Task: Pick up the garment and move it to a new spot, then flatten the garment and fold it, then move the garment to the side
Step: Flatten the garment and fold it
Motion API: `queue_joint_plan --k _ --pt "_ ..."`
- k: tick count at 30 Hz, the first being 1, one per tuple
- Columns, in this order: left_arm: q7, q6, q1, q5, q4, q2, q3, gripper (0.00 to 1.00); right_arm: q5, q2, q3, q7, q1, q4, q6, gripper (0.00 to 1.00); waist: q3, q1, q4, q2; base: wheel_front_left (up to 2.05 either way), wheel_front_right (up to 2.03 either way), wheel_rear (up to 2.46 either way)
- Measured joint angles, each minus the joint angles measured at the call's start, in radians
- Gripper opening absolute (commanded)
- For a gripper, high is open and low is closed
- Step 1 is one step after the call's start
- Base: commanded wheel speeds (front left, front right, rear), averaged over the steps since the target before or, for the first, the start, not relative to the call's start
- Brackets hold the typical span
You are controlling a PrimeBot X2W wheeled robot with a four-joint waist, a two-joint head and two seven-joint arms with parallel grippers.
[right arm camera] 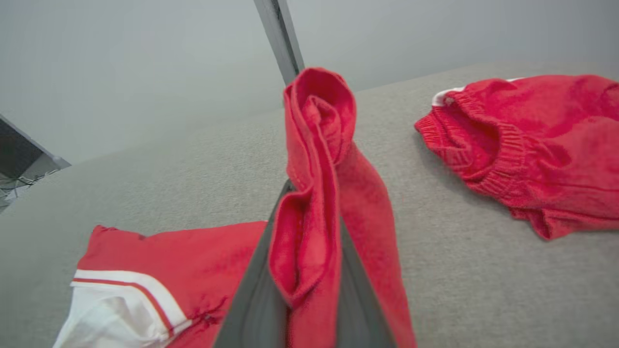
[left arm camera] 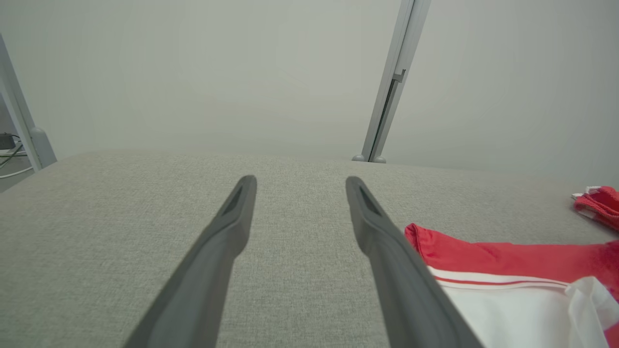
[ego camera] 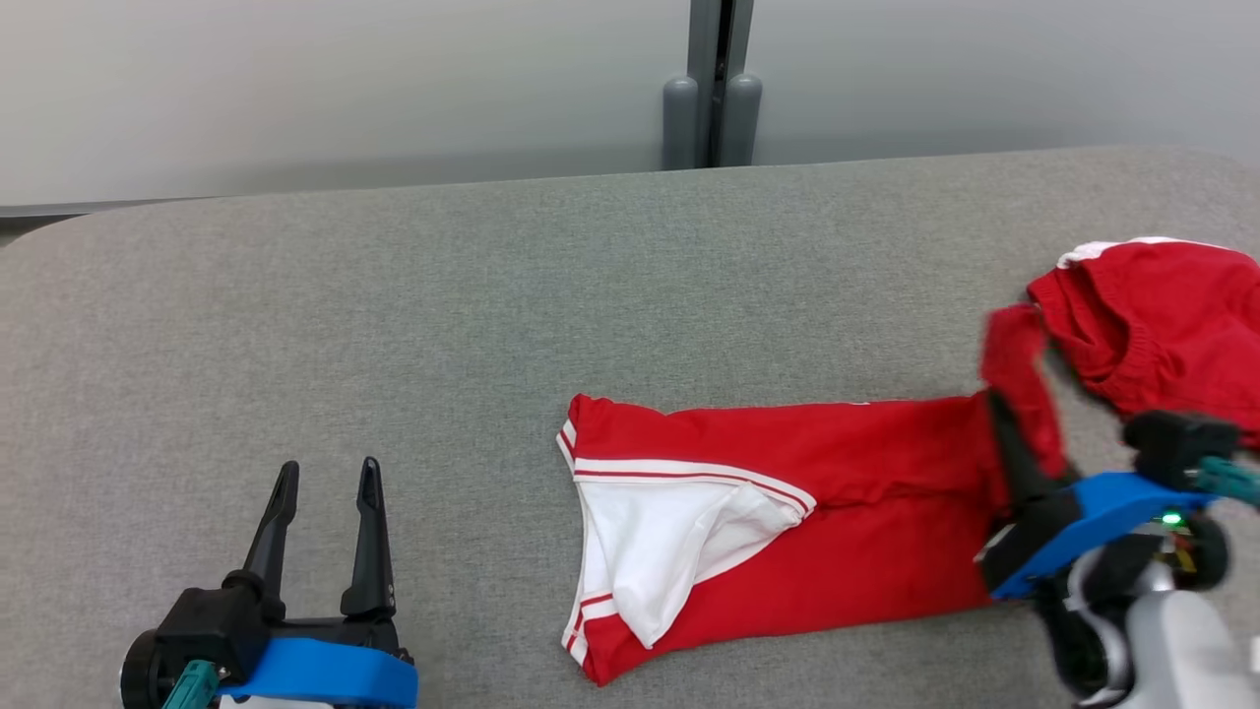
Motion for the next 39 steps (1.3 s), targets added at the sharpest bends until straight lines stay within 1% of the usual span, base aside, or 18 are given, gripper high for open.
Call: queue_joint_plan --k 4,8,10,15,21,22,23,24,25,26,29,33,34,36,39 --pt "0.0 -0.002 0.0 0.0 0.009 0.0 -0.004 1.0 0.097 0.005 0.181 0.015 0.03 -0.07 0.0 0.0 -0.007 -0.0001 0.017 0.0 0.0 0.0 0.0" --pt "-0.002 -0.005 -0.002 -0.001 0.017 -0.001 -0.008 1.0 0.167 0.007 0.336 0.005 0.033 -0.065 0.0 0.0 -0.014 -0.0001 0.038 0.0 0.0 0.0 0.0" --pt "-0.002 -0.006 -0.003 -0.003 0.019 -0.001 -0.01 1.0 0.167 0.007 0.395 -0.011 0.024 -0.036 0.0 0.0 -0.016 -0.0001 0.049 0.0 0.0 0.0 0.0" --pt "-0.002 -0.005 -0.005 -0.003 0.023 -0.002 -0.014 1.0 0.255 0.007 0.532 -0.044 -0.037 0.057 0.0 0.0 -0.017 -0.0001 0.072 0.0 0.0 0.0 0.0" --pt "-0.004 -0.006 -0.014 -0.003 0.031 -0.004 -0.021 1.0 0.311 0.007 0.639 -0.087 -0.132 0.204 0.0 0.0 -0.011 -0.0001 0.094 0.0 0.0 0.0 0.0" --pt "-0.004 -0.005 -0.016 -0.003 0.034 -0.005 -0.022 1.0 0.325 0.006 0.661 -0.092 -0.147 0.229 0.0 0.03 -0.01 -0.0001 0.097 0.0 0.0 0.0 0.0" --pt "-0.005 -0.005 -0.017 -0.003 0.035 -0.005 -0.023 1.0 0.346 0.007 0.678 -0.092 -0.158 0.253 0.0 0.19 -0.009 -0.0001 0.098 0.0 0.0 0.0 0.0" --pt "-0.005 -0.005 -0.018 -0.003 0.037 -0.005 -0.024 1.0 0.367 0.007 0.695 -0.096 -0.166 0.273 0.0 0.44 -0.008 -0.0001 0.099 0.0 0.0 0.0 0.0" --pt "-0.005 -0.004 -0.018 -0.002 0.039 -0.006 -0.026 1.0 0.384 0.006 0.71 -0.107 -0.174 0.292 0.0 1.0 -0.008 -0.0001 0.1 0.0 0.0 0.0 0.0" --pt "-0.005 -0.004 -0.019 -0.001 0.04 -0.006 -0.027 1.0 0.401 0.004 0.733 -0.121 -0.185 0.3 0.0 1.0 -0.007 -0.0001 0.1 0.0 0.0 0.0 0.0" --pt "-0.005 -0.001 -0.021 0.0 0.043 -0.006 -0.033 1.0 0.498 0.007 0.788 -0.16 -0.211 0.299 0.0 1.0 -0.007 -0.0001 0.098 0.0 0.0 0.0 0.0" --pt "-0.005 0.002 -0.021 0.0 0.047 -0.006 -0.036 1.0 0.509 0.008 0.807 -0.238 -0.257 0.327 0.0 1.0 -0.007 0.0 0.083 0.0 0.0 0.0 0.0" --pt "-0.005 0.002 -0.021 0.0 0.049 -0.005 -0.037 1.0 0.494 0.008 0.801 -0.259 -0.269 0.34 0.0 1.0 -0.008 -0.0001 0.079 0.0 0.0 0.0 0.0" --pt "-0.005 0.002 -0.021 -0.001 0.05 -0.005 -0.038 1.0 0.419 0.008 0.775 -0.308 -0.291 0.381 0.0 1.0 -0.01 0.0 0.07 0.0 0.0 0.0 0.0" --pt "-0.005 0.004 -0.021 -0.001 0.05 -0.005 -0.041 1.0 0.289 0.007 0.695 -0.366 -0.307 0.432 0.0 1.0 -0.015 -0.0001 0.056 0.0 0.0 0.0 0.0"
